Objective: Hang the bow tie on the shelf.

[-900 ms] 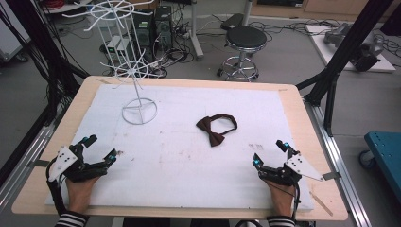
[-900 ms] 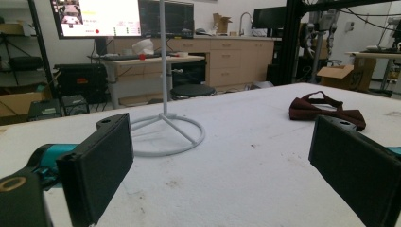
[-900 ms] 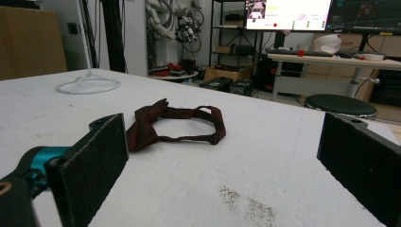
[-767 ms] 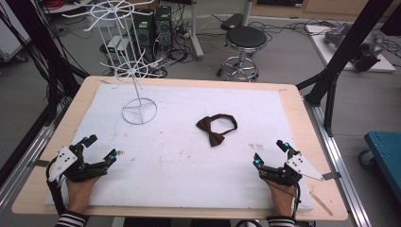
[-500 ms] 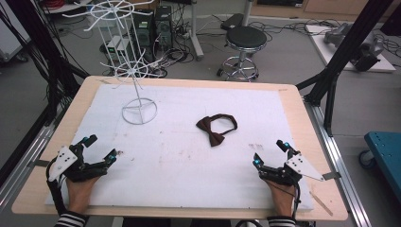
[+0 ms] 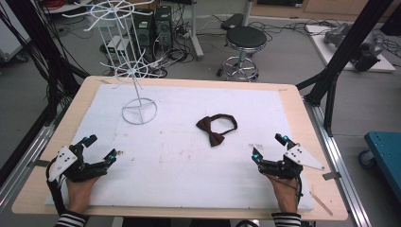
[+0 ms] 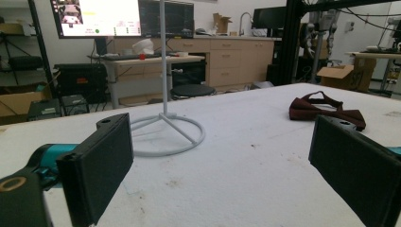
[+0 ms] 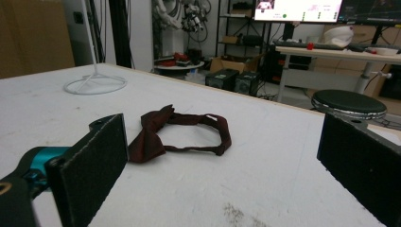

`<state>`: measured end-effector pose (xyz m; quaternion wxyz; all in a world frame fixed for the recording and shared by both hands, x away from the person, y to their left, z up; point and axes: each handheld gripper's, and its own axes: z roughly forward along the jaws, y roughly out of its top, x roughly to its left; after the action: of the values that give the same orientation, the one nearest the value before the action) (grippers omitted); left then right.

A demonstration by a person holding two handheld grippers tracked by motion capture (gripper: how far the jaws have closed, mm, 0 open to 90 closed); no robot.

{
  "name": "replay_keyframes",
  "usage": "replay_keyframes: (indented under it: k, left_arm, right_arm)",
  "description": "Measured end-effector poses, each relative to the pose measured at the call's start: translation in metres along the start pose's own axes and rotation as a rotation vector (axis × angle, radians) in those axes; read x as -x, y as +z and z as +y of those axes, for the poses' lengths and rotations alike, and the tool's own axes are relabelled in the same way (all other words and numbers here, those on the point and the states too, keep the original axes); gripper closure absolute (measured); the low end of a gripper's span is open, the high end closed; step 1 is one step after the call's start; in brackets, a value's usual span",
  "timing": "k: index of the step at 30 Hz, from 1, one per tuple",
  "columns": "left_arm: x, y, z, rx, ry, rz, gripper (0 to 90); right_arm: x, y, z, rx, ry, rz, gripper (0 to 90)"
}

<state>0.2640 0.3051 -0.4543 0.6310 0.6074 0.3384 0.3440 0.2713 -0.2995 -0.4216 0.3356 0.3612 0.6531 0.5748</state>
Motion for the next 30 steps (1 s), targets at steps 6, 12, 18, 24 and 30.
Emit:
replay_keyframes:
  k: [6, 12, 18, 24, 30]
  left_arm:
    - [0.000, 0.000, 0.000, 0.000, -0.002, 0.001, 7.7]
    - [0.000, 0.000, 0.000, 0.000, -0.001, 0.000, 7.7]
    - [0.000, 0.000, 0.000, 0.000, -0.001, 0.000, 7.7]
    - [0.000, 0.000, 0.000, 0.000, -0.001, 0.001, 7.7]
    - [0.000, 0.000, 0.000, 0.001, -0.001, 0.000, 7.7]
  right_arm:
    - [0.003, 0.017, 0.028, -0.067, -0.026, 0.038, 2.1]
    - [0.003, 0.035, 0.044, -0.140, -0.050, 0.094, 2.1]
    - [0.004, 0.057, 0.061, -0.209, -0.060, 0.131, 2.1]
    - [0.003, 0.076, 0.070, -0.276, -0.068, 0.185, 2.1]
    - [-0.003, 0.102, 0.071, -0.373, -0.078, 0.225, 2.1]
